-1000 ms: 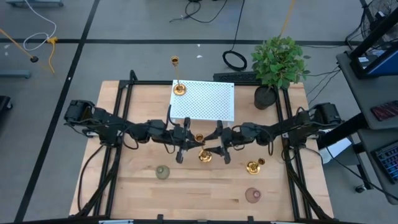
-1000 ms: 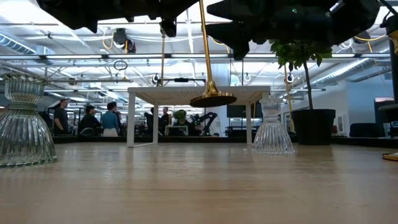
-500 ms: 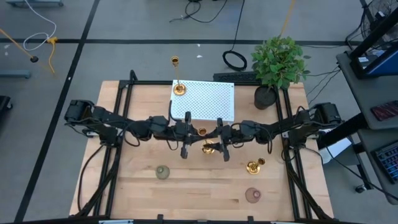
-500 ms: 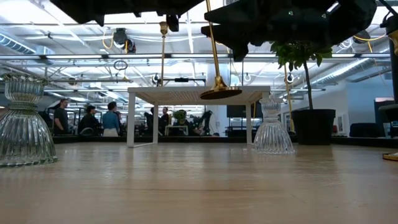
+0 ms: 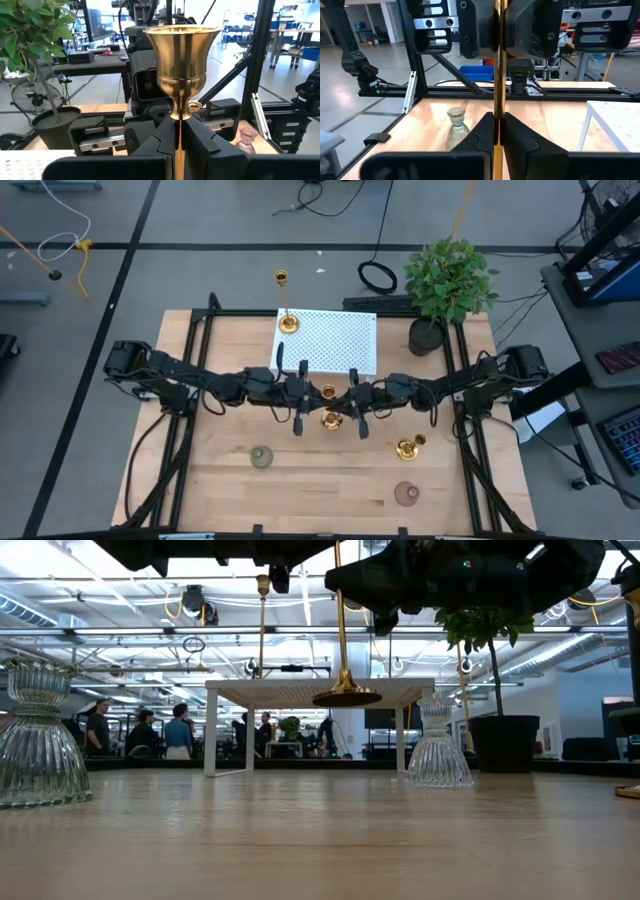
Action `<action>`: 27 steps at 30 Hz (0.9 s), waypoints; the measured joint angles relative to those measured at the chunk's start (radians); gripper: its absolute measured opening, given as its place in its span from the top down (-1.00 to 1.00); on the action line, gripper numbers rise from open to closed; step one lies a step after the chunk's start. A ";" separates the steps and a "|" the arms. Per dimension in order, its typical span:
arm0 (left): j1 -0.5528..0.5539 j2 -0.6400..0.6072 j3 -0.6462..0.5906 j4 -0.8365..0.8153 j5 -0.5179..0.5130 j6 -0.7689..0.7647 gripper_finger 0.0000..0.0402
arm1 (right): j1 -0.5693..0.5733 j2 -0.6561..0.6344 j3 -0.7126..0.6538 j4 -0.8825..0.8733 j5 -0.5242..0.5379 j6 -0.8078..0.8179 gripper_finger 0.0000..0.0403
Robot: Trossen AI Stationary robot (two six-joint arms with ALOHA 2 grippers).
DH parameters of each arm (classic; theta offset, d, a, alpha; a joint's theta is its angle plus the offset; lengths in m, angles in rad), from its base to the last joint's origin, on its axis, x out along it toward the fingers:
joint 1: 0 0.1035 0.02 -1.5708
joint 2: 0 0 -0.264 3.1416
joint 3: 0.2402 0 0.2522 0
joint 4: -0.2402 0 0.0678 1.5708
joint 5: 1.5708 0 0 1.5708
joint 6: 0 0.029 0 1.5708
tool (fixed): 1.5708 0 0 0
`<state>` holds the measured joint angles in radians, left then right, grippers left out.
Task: Pick & Place candle stick holders
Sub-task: Put the left gold candle holder on the shelf aligned with the other gold candle holder
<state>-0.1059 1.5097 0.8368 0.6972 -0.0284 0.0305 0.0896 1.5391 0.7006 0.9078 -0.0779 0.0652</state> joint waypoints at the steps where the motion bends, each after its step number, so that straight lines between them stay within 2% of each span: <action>1: 0.000 0.000 0.000 0.000 0.000 0.001 0.91 | -0.001 0.000 0.000 0.001 0.001 -0.001 0.92; 12: -0.001 -0.001 0.000 0.003 -0.009 0.038 0.64 | -0.020 0.000 0.000 0.050 -0.003 0.028 0.95; 17: -0.001 -0.002 0.000 -0.025 -0.021 0.038 0.45 | -0.037 -0.002 0.000 0.051 -0.004 0.036 0.95; 22: -0.008 -0.086 0.000 -0.203 -0.070 0.039 0.25 | -0.056 -0.027 0.001 0.052 0.000 0.035 0.95; 27: -0.033 -0.236 0.000 -0.435 -0.076 0.001 0.17 | -0.075 -0.056 0.001 0.045 0.003 0.060 0.95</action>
<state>-0.1392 1.2736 0.8364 0.2626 -0.1047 0.0317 0.0148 1.4835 0.7017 0.9528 -0.0752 0.1247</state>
